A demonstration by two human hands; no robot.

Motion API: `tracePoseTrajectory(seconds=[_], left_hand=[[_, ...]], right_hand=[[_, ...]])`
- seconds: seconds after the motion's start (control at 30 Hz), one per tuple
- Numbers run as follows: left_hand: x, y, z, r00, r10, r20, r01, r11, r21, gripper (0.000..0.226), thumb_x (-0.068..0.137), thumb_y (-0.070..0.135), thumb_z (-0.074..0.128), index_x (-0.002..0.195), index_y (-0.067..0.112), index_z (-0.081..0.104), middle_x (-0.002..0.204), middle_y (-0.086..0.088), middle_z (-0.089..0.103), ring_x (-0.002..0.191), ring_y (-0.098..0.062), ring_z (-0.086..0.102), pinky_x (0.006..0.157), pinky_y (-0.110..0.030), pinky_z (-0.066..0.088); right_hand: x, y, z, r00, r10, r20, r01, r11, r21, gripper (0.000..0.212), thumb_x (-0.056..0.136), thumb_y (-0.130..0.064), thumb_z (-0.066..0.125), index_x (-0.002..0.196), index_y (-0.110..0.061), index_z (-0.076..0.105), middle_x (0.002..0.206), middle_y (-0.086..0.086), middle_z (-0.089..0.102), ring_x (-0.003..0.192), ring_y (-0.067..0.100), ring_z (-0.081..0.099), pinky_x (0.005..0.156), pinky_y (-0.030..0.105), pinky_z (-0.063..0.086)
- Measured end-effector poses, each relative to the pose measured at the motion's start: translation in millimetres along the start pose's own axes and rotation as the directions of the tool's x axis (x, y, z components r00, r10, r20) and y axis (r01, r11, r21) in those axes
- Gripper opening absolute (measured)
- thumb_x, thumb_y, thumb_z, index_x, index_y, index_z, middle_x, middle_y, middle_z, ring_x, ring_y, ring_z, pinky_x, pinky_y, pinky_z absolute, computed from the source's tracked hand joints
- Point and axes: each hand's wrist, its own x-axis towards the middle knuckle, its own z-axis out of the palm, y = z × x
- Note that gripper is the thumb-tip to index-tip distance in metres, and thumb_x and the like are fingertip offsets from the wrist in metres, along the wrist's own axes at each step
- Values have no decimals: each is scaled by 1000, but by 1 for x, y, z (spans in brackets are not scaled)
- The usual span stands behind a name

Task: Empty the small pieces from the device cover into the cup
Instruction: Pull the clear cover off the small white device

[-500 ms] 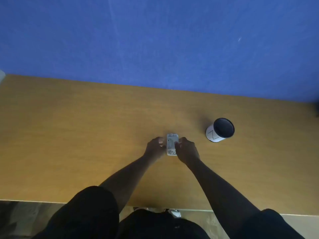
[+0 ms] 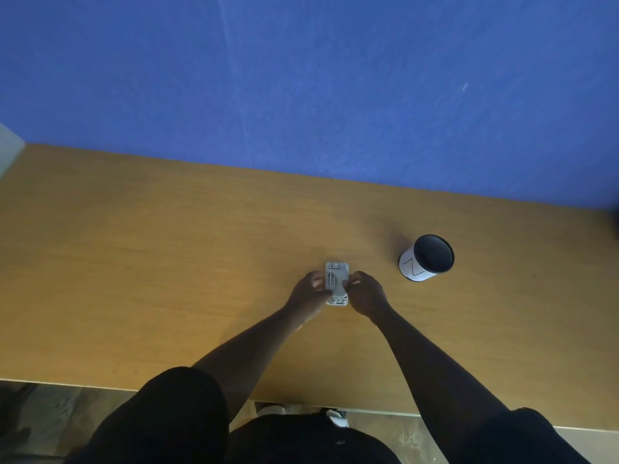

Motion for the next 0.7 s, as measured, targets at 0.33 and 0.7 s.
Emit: tracePoseTrajectory(seconds=[0.33, 0.7], left_hand=[[-8, 1, 3, 989, -149, -9, 137, 931, -337, 36, 90, 5, 56, 126, 0, 57, 106, -17, 66, 103, -30, 64, 82, -32, 53], [-29, 18, 21, 989, -89, -114, 24, 877, -479, 22, 91, 12, 62, 111, 9, 68, 90, -13, 74, 80, -26, 74, 61, -35, 62]], right_hand=[[-18, 3, -23, 991, -123, 50, 119, 990, 81, 24, 95, -27, 55, 106, -8, 64, 97, 8, 64, 72, 16, 52, 62, 25, 37], [-37, 0, -50, 982, -175, 66, 138, 915, 379, 25, 97, -23, 53, 109, -6, 68, 91, 8, 70, 65, 5, 59, 57, 21, 42]])
